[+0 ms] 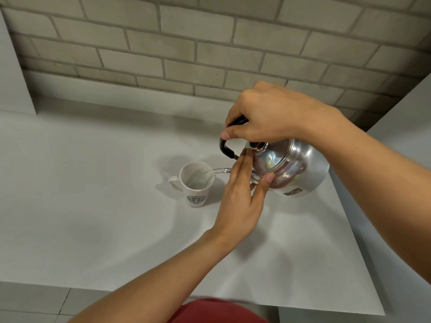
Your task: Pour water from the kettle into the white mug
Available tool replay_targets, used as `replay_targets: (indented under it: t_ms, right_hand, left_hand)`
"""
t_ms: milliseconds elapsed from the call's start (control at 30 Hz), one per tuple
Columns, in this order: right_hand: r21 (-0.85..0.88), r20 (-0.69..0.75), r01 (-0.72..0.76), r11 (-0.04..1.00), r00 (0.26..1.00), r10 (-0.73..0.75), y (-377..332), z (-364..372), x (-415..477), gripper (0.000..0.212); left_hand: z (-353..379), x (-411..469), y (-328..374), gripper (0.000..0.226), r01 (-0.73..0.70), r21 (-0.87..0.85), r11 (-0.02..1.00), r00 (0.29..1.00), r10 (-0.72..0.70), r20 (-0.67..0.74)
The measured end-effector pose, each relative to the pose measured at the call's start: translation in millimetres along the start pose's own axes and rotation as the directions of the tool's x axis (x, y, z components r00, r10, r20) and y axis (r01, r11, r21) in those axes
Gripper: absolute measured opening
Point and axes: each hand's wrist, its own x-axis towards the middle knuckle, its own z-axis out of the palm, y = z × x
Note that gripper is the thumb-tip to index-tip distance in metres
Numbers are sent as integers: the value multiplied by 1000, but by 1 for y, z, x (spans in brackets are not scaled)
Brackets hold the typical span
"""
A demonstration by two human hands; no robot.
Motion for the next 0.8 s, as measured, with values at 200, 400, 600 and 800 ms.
replay_targets:
  t_ms: [200,400,600,800]
  right_hand:
    - [-17,6,10,1000,1000,-10,-2,-2,3,33]
    - [-28,15,8,1000,1000,-7,-4,-3,4,34]
    - [-33,20,0,999,1000,0,-5,-4,4,35]
    - [-37,30,-12,999,999,13,-8,-5,5,35]
  left_hand:
    - [-2,0,1,67,-2,10,1000,1000,2,-15]
    - [-1,-1,2,66,-7,-19,1000,999,7,-32]
    - [-1,-1,1,65,-18,-27,999,999,17,-39]
    - [-2,-2,3,65,-15,-28,1000,999,14,-40]
